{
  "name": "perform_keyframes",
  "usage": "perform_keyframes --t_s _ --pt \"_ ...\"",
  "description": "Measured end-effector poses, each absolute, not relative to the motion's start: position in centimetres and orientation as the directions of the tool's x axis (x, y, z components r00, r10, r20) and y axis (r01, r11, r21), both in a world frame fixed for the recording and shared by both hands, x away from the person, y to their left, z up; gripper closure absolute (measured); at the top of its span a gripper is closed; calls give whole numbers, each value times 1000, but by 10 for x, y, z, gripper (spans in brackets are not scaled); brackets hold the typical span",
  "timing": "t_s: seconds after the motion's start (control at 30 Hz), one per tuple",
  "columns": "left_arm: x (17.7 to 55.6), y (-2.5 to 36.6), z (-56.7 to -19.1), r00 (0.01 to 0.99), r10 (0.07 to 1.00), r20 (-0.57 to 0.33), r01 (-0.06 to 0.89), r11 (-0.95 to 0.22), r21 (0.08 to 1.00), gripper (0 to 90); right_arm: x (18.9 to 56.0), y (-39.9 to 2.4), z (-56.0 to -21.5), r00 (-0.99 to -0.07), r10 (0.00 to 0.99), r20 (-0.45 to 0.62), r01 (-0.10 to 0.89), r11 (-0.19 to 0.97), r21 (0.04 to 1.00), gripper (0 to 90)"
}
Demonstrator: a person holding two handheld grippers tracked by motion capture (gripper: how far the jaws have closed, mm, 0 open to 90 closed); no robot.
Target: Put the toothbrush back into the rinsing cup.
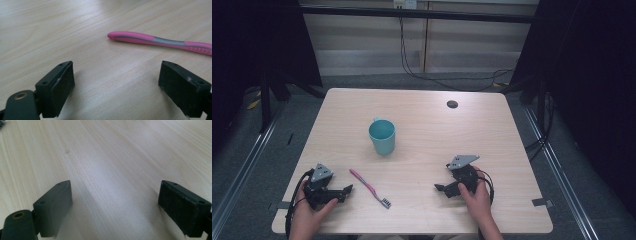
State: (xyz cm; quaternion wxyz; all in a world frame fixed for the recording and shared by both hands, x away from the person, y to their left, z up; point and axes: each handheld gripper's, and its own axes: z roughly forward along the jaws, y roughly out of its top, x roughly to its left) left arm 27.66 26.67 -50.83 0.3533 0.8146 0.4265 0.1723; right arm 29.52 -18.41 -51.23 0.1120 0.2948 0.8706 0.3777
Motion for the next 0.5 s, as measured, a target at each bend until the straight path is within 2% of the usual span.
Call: perform_keyframes --t_s 0.2,0.43,0.5 --pt "277 266 -508 585 811 -19 568 -393 723 131 295 -184 -512 -801 599 27 429 541 723 115" --pt "277 262 -502 666 746 6 541 -489 685 158 295 -184 -512 -801 598 27 429 541 723 115" --pt "276 260 -499 695 718 38 513 -534 672 164 295 -184 -512 -801 597 28 429 541 724 115"
